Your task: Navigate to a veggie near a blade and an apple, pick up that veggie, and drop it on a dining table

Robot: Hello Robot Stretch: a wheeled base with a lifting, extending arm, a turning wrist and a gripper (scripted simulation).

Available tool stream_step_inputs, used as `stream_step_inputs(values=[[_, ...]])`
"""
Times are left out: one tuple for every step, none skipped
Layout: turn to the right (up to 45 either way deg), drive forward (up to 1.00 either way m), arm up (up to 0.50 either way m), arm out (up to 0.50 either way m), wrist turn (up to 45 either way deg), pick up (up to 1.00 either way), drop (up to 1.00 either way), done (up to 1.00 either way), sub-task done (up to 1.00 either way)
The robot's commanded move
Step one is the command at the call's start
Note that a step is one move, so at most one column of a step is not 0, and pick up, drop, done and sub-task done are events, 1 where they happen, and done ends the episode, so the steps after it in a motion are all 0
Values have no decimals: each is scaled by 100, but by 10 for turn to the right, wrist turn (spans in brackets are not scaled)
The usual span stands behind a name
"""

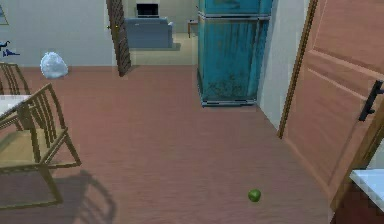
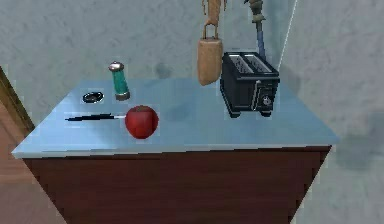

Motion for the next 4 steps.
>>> stream_step_inputs(values=[[0, 30, 0, 0, 0, 0, 0, 0, 0], [300, 0, 0, 0, 0, 0, 0, 0, 0], [-120, 0, 0, 0, 0, 0, 0, 0, 0], [0, 0, 50, 0, 0, 0, 0, 0, 0]])
